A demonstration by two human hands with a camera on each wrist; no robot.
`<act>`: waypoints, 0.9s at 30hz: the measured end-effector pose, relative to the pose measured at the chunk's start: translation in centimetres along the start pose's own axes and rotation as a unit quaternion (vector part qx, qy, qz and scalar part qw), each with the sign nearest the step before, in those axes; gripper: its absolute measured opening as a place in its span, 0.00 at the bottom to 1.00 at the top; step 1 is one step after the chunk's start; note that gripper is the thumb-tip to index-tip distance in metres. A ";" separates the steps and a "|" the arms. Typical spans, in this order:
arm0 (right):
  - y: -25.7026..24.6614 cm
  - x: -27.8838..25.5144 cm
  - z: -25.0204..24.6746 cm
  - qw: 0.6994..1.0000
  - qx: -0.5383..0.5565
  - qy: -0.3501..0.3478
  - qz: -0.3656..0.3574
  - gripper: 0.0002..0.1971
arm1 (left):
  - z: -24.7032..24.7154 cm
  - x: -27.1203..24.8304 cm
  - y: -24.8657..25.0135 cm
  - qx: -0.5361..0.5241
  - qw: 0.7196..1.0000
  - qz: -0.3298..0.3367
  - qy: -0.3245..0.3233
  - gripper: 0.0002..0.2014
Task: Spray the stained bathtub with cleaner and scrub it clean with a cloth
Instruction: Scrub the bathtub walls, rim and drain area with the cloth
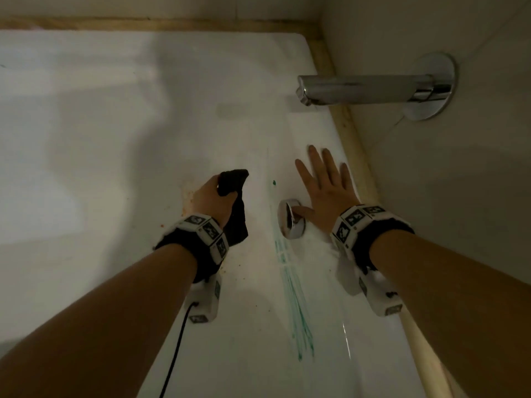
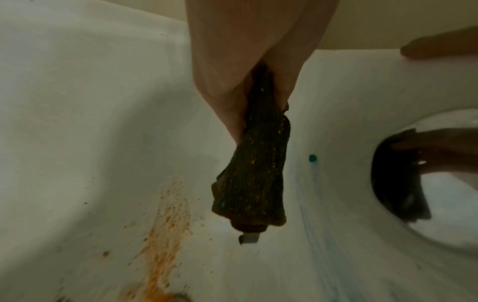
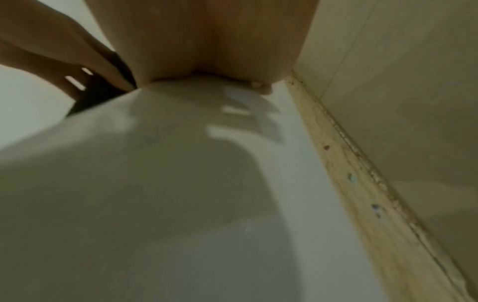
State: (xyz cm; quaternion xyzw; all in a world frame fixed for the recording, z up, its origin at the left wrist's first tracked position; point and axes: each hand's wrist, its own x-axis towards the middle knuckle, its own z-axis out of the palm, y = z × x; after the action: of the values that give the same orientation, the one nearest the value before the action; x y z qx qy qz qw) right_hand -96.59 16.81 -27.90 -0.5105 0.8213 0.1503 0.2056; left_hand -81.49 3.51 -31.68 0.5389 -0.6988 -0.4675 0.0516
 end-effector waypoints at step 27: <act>0.6 0.8 2.2 0.993 -0.028 0.114 -0.016 0.39 | 9.4 4.0 -1.4 -0.023 0.993 0.026 -0.116 0.19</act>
State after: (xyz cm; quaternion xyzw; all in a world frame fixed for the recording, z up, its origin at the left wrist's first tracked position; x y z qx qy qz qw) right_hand -97.01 17.43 -30.24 -0.5430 0.8265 0.1108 0.0984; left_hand -87.61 5.96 -39.65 0.4615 -0.7026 -0.5415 -0.0051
